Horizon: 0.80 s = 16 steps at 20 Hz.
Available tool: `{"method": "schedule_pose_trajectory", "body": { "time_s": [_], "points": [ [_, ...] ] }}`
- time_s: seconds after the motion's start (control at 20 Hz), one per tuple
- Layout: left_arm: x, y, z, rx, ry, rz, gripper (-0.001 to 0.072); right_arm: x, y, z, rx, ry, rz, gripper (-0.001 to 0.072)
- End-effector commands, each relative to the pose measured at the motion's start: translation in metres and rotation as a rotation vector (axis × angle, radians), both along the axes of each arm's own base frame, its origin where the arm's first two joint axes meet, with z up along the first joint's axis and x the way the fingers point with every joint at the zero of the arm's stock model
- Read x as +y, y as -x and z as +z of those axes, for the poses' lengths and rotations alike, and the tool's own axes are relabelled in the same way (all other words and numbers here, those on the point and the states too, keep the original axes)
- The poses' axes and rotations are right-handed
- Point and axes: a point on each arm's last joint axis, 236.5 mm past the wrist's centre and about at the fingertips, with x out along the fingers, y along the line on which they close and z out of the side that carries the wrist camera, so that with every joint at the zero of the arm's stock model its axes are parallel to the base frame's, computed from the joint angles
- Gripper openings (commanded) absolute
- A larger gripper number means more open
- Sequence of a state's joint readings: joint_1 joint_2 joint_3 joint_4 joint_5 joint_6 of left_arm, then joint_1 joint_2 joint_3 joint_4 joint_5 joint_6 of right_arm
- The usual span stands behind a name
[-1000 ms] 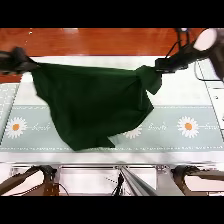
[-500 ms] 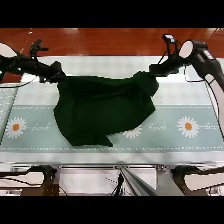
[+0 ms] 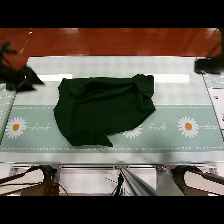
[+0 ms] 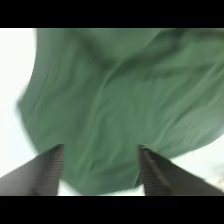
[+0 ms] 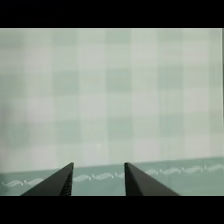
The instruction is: Fold the shirts.
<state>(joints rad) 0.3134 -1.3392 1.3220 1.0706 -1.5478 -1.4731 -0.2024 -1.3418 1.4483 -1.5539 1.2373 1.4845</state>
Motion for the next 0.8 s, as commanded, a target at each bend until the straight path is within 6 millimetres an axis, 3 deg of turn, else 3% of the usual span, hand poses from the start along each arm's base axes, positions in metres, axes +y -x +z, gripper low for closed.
{"method": "schedule_pose_trajectory", "body": {
  "time_s": [0.0, 0.15, 0.3, 0.55, 0.75],
  "points": [
    [-0.027, 0.079, -0.062, 0.179, 0.094, 0.035, 0.0620, -0.009, 0.046, -0.044, 0.094, -0.242, -0.081, 0.0416],
    [-0.067, 0.129, -0.103, 0.271, 0.244, 0.023, 0.0620, 0.023, 0.061, -0.069, 0.106, -0.488, -0.060, 0.0416],
    [-0.077, 0.161, -0.132, 0.358, 0.261, 0.054, 0.0619, 0.049, 0.062, -0.074, 0.083, -0.611, -0.006, 0.0416],
    [-0.072, 0.160, -0.147, 0.339, 0.224, 0.092, 0.0609, 0.057, 0.066, -0.079, 0.089, -0.642, 0.002, 0.0416],
    [-0.054, 0.165, -0.159, 0.354, 0.130, 0.094, 0.0610, 0.057, 0.066, -0.080, 0.081, -0.628, 0.033, 0.0416]
  ]
}}
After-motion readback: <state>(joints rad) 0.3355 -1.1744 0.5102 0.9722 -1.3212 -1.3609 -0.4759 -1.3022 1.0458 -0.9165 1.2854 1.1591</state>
